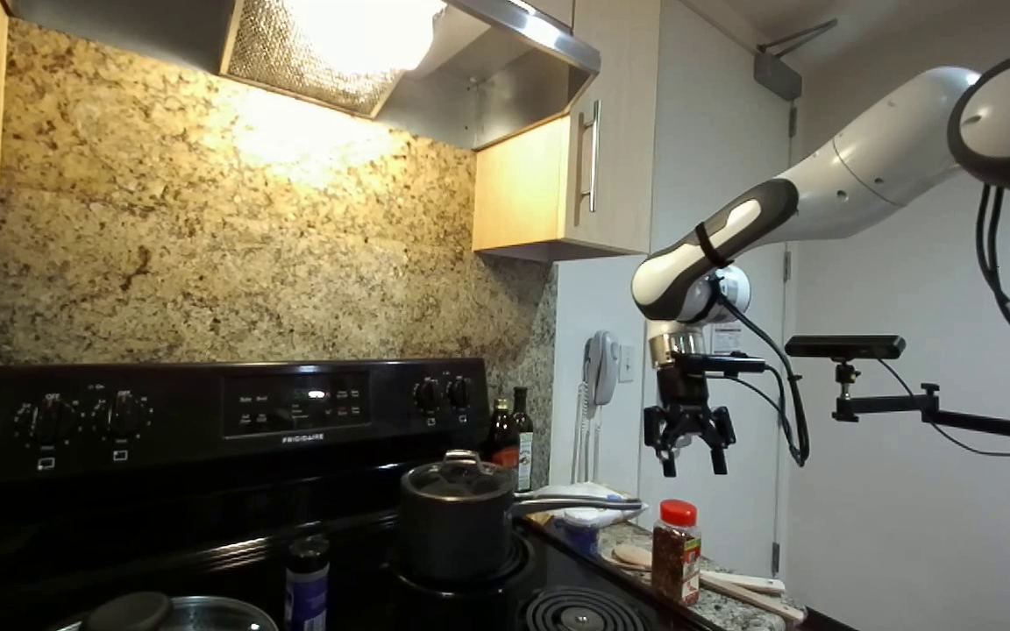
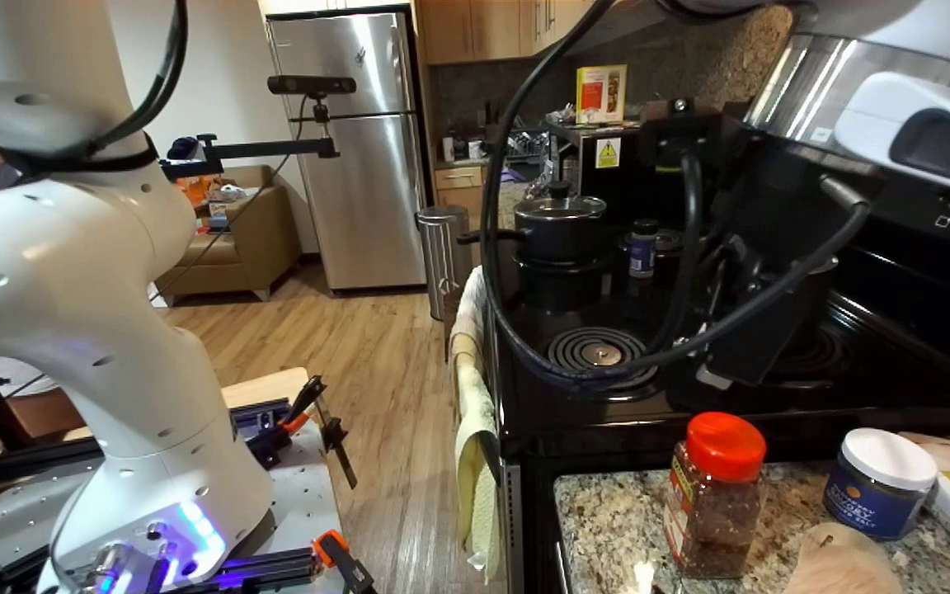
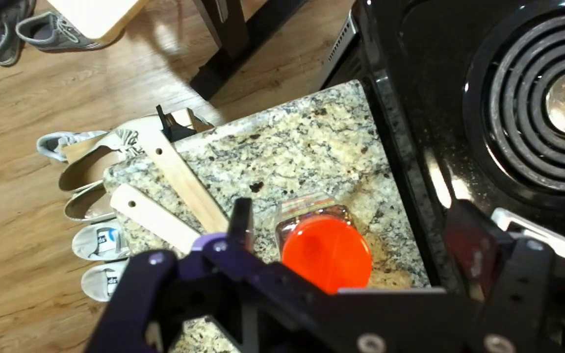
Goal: Place the container with the orange lid on the stove
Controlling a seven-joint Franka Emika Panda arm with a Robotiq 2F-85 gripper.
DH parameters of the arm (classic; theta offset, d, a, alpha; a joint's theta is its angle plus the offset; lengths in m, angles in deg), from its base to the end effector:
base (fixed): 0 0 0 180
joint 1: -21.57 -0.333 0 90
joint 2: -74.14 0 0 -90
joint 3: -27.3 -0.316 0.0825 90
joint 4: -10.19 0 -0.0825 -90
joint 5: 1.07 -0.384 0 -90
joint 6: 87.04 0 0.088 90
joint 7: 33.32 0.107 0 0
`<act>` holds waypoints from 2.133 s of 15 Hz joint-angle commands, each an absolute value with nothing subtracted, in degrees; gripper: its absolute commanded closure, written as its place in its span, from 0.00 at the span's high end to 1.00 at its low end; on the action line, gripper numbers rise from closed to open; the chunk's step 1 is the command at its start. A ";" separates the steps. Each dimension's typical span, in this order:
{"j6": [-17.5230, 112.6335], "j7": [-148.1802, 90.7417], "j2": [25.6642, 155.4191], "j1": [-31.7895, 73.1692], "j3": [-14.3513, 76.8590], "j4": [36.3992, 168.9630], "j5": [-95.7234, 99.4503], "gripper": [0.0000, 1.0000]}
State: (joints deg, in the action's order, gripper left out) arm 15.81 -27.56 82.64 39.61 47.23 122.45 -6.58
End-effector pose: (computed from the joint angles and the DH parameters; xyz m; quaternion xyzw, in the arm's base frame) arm 0.4422 -0.3291 0.3837 -0.9098 0.3863 0.1394 0.0606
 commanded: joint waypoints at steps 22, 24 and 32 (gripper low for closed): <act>4.71 -43.63 90.60 46.53 46.20 107.47 -12.79 1.00; 6.95 -43.25 89.78 45.82 46.36 108.86 -10.61 1.00; 22.33 -45.50 84.34 43.46 45.83 119.80 0.70 1.00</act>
